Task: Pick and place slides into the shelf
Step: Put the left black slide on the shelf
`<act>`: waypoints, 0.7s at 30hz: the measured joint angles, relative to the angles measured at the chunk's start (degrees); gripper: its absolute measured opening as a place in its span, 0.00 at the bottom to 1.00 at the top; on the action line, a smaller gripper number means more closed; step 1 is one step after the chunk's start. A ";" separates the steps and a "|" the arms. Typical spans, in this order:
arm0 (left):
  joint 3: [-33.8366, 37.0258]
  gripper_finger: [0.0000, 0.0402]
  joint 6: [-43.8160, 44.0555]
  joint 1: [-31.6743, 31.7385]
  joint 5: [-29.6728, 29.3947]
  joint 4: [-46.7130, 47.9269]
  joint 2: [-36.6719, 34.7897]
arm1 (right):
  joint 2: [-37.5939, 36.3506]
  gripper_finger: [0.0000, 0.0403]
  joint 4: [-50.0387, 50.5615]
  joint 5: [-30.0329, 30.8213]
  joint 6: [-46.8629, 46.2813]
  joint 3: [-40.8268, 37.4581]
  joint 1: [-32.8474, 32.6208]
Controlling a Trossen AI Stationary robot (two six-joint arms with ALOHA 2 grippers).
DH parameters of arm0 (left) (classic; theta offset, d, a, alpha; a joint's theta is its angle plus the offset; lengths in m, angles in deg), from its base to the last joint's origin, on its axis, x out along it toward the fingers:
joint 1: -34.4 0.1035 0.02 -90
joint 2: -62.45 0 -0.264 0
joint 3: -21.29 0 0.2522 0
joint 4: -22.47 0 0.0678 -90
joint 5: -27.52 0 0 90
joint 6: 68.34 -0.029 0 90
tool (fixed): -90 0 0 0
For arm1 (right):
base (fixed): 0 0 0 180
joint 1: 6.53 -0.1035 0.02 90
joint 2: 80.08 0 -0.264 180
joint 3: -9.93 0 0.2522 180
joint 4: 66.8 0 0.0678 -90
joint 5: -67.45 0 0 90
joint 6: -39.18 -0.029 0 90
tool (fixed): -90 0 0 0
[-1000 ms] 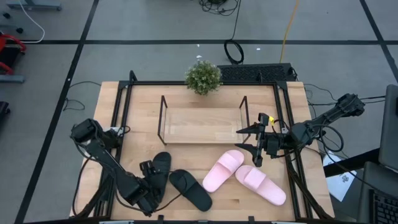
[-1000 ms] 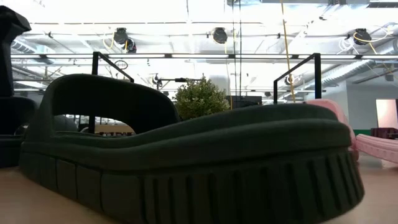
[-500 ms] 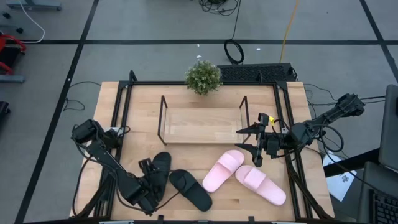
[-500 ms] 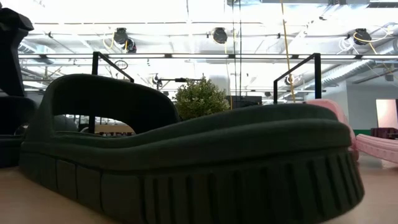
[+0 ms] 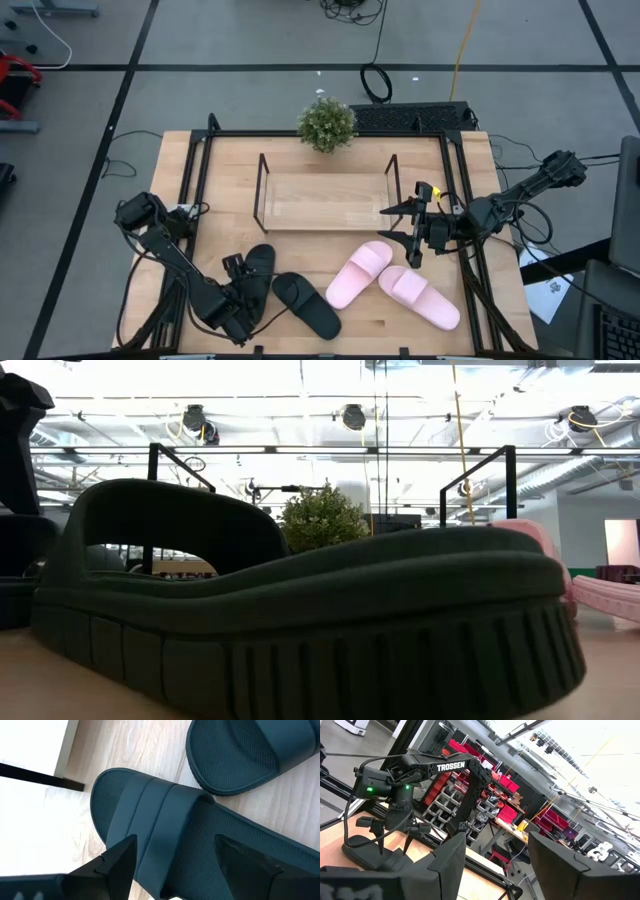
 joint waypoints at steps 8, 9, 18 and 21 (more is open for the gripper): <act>-0.01 0.61 -1.19 0.55 0.01 0.09 0.00 | 0.00 0.51 0.00 -0.11 -1.60 0.00 0.00; 0.00 0.61 -1.29 0.62 0.01 0.10 0.00 | 0.00 0.51 0.00 -0.12 -1.60 0.00 0.00; -0.02 0.41 0.23 2.28 0.03 1.25 0.00 | 0.00 0.51 0.55 -0.19 -1.50 0.00 0.00; -0.02 0.28 0.69 2.68 1.06 1.20 -0.01 | 0.00 0.51 1.00 -0.18 -1.45 0.00 0.00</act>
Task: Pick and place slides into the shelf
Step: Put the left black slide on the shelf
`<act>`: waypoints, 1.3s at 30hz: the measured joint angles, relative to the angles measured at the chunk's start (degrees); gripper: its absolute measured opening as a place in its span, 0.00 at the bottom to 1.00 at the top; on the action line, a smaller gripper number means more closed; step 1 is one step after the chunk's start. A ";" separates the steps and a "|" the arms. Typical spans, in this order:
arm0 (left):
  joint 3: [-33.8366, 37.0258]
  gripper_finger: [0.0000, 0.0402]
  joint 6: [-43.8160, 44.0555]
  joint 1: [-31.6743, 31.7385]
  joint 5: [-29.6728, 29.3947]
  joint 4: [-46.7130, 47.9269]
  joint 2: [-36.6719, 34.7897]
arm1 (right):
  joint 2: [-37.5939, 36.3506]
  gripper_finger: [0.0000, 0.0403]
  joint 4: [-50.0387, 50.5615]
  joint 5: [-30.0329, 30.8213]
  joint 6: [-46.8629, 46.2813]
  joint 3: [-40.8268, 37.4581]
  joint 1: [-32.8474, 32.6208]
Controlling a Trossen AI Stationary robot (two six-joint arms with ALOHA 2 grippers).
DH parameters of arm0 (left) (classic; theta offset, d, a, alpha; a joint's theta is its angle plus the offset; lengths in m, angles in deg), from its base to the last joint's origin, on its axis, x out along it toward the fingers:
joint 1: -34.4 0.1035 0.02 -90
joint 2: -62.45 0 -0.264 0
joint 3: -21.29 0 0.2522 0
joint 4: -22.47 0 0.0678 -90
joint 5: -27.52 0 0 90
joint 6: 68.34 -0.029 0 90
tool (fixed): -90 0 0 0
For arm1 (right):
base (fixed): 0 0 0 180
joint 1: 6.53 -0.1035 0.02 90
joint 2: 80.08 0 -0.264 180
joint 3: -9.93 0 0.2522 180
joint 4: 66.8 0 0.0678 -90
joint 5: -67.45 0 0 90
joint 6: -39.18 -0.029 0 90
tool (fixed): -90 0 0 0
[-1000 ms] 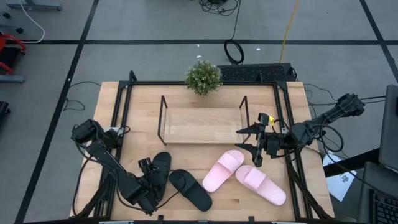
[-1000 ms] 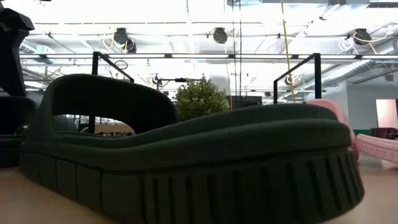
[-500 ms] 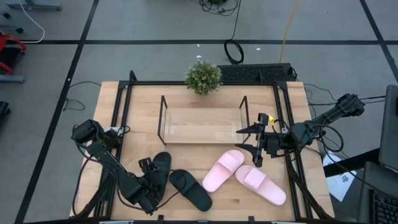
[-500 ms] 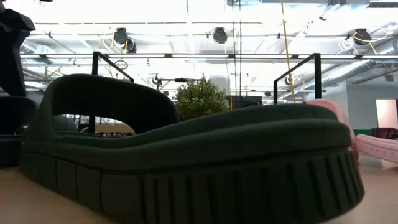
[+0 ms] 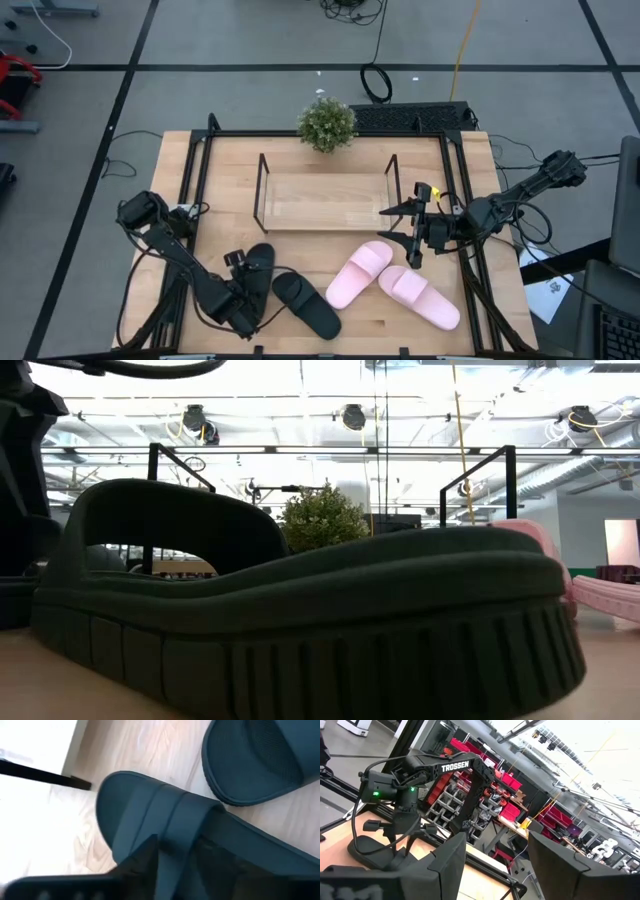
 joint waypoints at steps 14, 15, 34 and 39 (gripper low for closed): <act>-0.04 0.01 0.86 -0.08 1.99 -0.04 -0.08 | 0.00 0.51 0.07 -0.02 -1.02 0.00 0.00; -0.04 0.01 0.88 -0.06 2.12 -0.02 -0.08 | 0.00 0.51 0.08 -0.02 -1.04 0.00 0.00; -20.61 0.00 5.54 -2.32 -1.11 16.35 -3.21 | 0.02 0.51 0.27 -0.02 -1.06 0.00 0.00; -26.55 0.00 -1.16 -1.07 -8.91 16.41 -3.21 | 0.00 0.51 0.27 -0.02 -1.06 0.00 0.00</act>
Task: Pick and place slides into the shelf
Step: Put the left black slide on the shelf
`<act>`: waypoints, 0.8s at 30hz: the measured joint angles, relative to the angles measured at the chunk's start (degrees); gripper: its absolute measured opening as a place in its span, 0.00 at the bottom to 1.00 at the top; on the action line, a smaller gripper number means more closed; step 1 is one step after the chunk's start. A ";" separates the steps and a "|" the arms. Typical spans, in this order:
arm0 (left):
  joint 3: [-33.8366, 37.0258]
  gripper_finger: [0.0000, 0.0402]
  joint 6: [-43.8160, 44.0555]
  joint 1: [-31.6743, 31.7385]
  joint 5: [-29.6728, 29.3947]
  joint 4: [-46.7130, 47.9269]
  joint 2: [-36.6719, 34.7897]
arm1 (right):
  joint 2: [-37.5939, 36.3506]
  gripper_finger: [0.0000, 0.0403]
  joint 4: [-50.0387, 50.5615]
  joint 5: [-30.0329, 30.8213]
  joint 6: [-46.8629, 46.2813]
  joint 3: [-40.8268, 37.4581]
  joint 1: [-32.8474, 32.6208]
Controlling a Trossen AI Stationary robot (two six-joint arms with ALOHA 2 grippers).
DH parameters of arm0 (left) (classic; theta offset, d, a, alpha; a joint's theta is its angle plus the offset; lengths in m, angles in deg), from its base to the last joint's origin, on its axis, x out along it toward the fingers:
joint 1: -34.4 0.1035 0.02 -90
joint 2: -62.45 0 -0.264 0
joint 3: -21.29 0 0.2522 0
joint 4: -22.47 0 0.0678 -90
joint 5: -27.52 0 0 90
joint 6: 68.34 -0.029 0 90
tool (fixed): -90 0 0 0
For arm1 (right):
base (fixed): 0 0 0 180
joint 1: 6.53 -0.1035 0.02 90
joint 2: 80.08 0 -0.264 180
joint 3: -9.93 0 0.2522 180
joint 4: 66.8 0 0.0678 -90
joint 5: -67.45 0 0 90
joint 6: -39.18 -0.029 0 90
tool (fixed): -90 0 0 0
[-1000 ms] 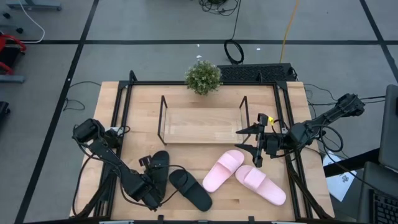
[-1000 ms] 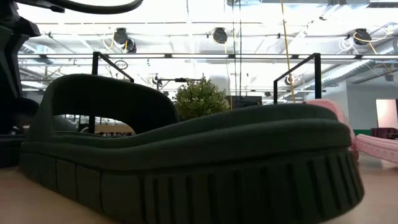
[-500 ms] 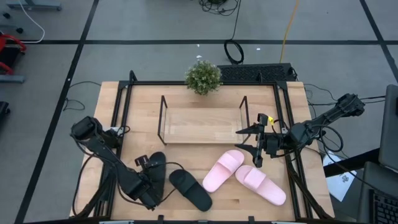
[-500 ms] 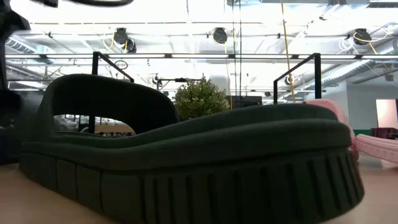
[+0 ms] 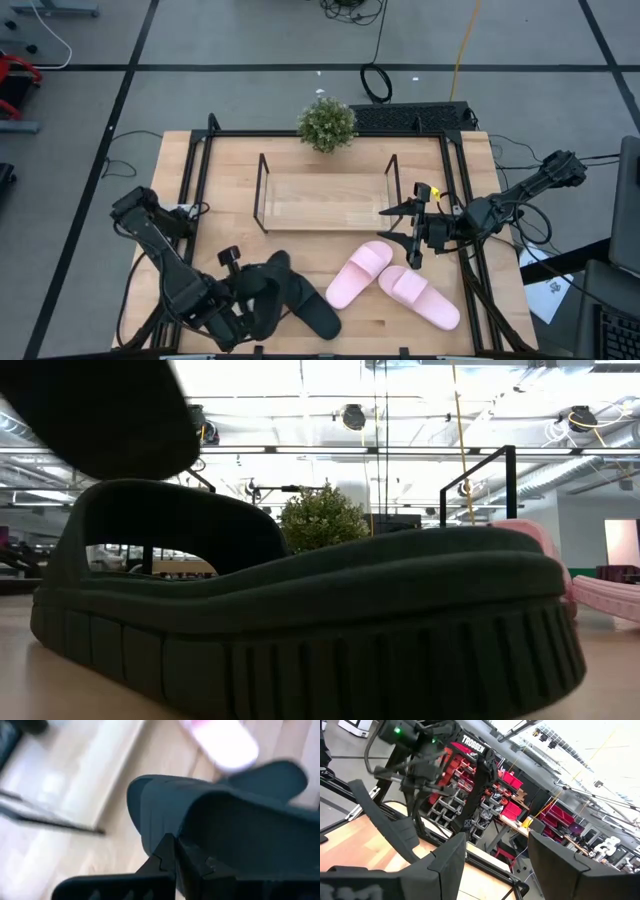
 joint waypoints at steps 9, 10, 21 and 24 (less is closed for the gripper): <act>-2.63 0.00 -17.04 8.73 -8.35 -2.01 0.00 | 0.00 0.51 -0.03 0.00 1.48 0.00 0.00; -2.61 0.00 -19.28 10.03 -8.84 -3.00 0.02 | 0.00 0.51 -0.10 0.01 1.71 0.00 0.00; -2.61 0.00 -37.43 24.54 -9.88 -13.25 0.02 | 0.00 0.51 -0.48 0.20 2.34 0.00 0.00; -2.61 0.00 -37.47 27.79 -9.73 -12.58 0.02 | 0.00 0.51 -0.48 0.22 3.52 0.00 0.00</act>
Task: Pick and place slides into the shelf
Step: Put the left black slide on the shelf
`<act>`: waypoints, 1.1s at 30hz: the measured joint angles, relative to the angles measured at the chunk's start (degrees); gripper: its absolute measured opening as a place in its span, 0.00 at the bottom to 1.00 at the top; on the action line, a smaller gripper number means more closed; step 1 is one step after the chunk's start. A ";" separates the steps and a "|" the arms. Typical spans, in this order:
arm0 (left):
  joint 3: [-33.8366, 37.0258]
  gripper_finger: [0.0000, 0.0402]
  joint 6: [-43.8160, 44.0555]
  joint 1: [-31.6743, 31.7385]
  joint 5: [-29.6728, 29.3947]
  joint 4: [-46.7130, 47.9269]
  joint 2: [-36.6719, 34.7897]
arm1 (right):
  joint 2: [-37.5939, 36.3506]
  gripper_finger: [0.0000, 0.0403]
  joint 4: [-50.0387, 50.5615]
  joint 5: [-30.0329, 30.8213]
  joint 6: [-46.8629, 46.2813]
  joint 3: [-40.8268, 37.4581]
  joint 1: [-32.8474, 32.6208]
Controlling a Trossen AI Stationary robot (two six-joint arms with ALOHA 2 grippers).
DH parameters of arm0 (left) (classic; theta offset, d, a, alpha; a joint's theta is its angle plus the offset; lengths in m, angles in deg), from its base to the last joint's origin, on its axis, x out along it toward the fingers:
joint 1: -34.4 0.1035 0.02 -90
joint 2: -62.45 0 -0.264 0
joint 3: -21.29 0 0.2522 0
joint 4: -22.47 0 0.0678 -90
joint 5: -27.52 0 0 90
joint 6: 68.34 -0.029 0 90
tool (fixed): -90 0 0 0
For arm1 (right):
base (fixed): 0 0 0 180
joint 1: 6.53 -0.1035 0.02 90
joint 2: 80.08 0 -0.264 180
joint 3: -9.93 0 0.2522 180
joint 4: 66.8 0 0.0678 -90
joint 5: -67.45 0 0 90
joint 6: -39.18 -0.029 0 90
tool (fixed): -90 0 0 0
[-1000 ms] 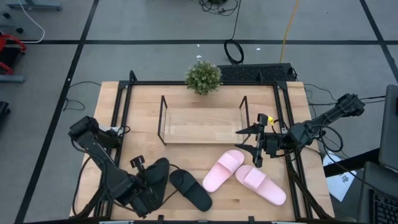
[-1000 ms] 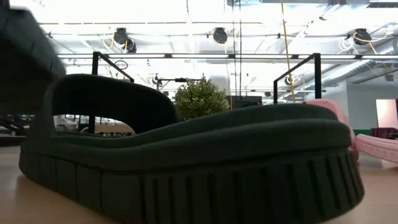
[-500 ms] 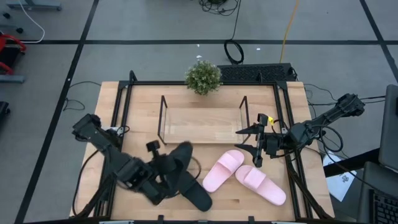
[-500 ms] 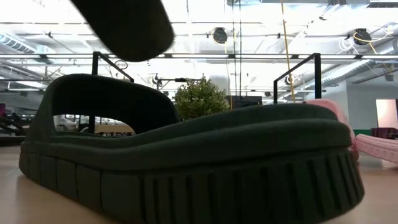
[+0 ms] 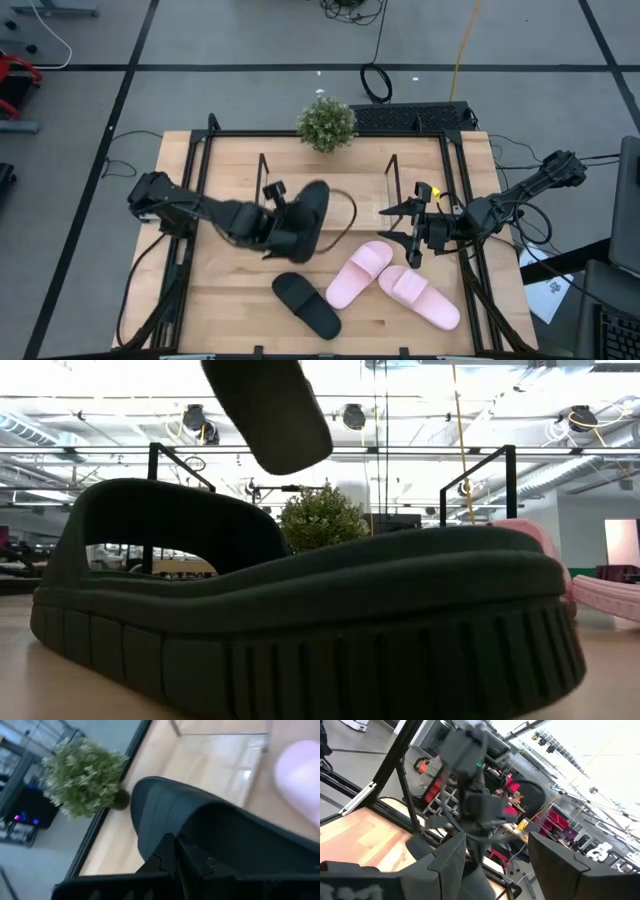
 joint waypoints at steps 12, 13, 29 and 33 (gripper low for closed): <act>0.00 0.00 0.43 5.39 -1.34 9.56 0.00 | 0.00 0.51 -1.18 15.52 7.24 0.00 0.07; 0.00 0.00 0.37 5.63 -1.49 9.88 0.00 | -0.02 0.51 -1.64 16.78 8.08 0.00 0.07; -0.01 0.00 -1.94 9.83 -2.99 19.34 10.03 | -0.82 0.51 -13.97 22.81 20.97 0.04 0.13; 0.00 0.00 -1.95 10.76 -3.08 21.20 12.13 | -1.29 0.51 -14.25 24.13 20.96 0.04 0.18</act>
